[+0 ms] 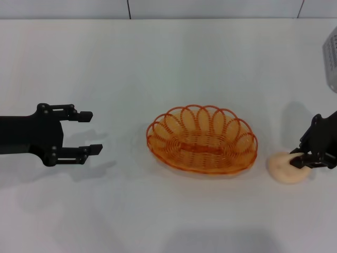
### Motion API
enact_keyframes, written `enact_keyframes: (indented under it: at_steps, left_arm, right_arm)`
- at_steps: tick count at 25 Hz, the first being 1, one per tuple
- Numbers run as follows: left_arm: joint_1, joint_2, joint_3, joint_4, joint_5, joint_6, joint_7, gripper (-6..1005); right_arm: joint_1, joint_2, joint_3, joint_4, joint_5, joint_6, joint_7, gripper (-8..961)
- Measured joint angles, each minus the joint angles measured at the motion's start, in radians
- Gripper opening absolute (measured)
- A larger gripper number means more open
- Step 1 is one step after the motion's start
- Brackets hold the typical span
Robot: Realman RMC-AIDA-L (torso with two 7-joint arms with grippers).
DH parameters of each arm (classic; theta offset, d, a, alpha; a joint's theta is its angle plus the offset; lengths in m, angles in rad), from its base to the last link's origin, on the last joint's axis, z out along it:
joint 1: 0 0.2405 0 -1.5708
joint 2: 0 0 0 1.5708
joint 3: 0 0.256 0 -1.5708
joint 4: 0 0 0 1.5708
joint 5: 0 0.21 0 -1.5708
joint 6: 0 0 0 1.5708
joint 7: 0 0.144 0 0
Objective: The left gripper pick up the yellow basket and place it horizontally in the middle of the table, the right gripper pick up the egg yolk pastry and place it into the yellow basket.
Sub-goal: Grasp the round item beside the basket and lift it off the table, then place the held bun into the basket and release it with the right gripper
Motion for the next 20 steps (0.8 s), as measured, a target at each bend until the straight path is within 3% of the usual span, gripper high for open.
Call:
enact_keyframes:
  at_steps: [3,6,10,14,20]
  left_arm:
    - [0.0,0.001,0.001,0.0,0.0,0.0,0.0,732]
    - [0.001,0.003,0.004,0.0,0.002,0.005,0.0,731]
    - [0.008,0.003,0.006,0.0,0.002,0.006,0.0,731]
    - [0.014,0.002,0.009,0.0,0.007,0.022,0.0,731]
    - [0.015,-0.003,0.008,0.002,0.042,0.043,-0.003,732]
  right_arm:
    - [0.0,-0.004,0.015,-0.007,0.006,-0.01,-0.003,151]
    - [0.007,-0.019,0.104,-0.058,0.008,-0.08,-0.01,125]
    - [0.018,-0.02,0.19,-0.118,0.01,-0.135,-0.013,96]
    - [0.039,-0.01,0.242,-0.169,0.041,-0.167,0.005,69]
    - [0.073,0.002,0.22,-0.163,0.15,-0.154,0.043,47]
